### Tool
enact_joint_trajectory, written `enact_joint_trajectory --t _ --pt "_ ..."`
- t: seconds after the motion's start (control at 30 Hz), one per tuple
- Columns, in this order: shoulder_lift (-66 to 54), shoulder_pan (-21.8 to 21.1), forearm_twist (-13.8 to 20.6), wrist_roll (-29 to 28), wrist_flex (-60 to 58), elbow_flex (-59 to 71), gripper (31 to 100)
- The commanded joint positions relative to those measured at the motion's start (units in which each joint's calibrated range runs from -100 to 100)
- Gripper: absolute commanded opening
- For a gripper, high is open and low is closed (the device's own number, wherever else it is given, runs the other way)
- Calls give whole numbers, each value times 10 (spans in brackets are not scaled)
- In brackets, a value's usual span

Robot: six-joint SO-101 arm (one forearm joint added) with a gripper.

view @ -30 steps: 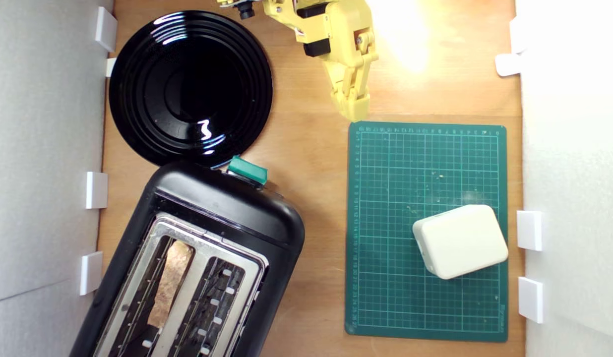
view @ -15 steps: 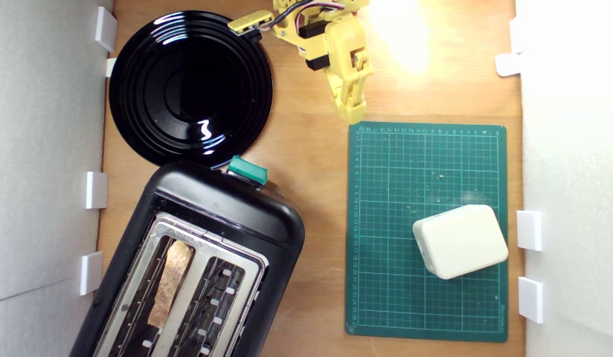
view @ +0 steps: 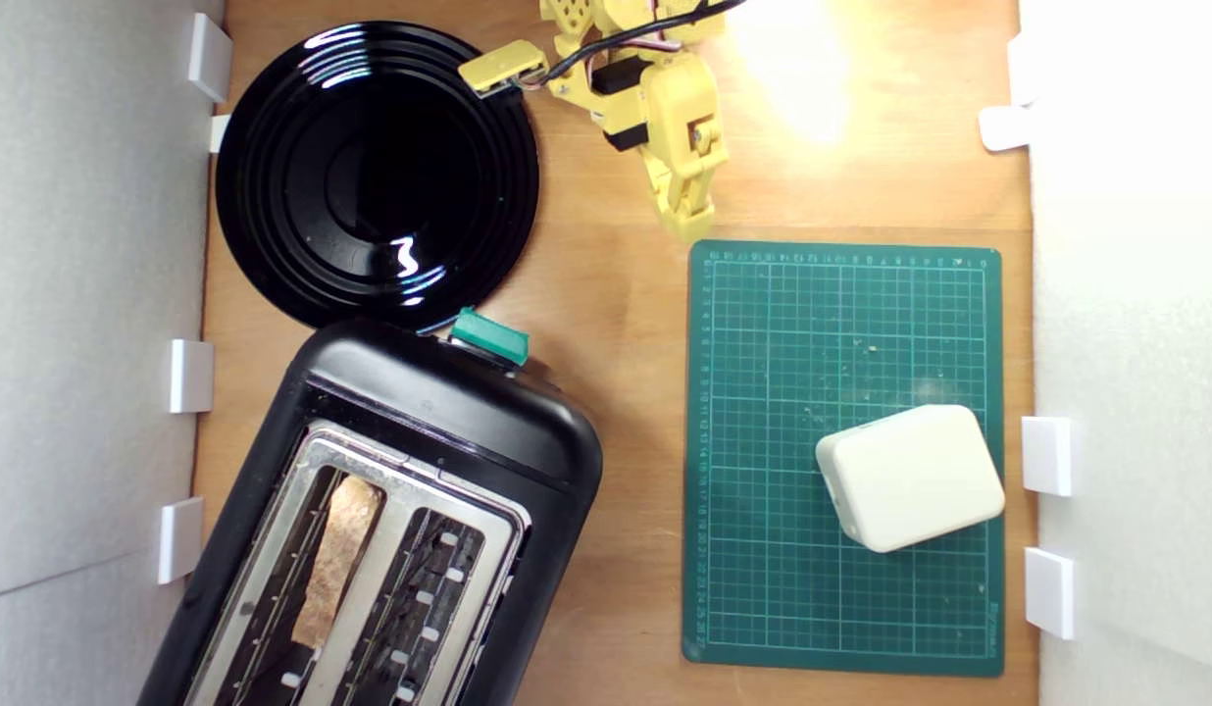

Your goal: Pick bread and place in toaster

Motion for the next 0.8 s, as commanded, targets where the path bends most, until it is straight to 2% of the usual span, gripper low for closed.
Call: enact_joint_trajectory --t 0.0,0.37,0.77 --pt "-6 1 8 2 -16 2 313" --pt "-6 0 0 -2 -14 3 316" --pt "-4 -2 9 2 -14 2 311"
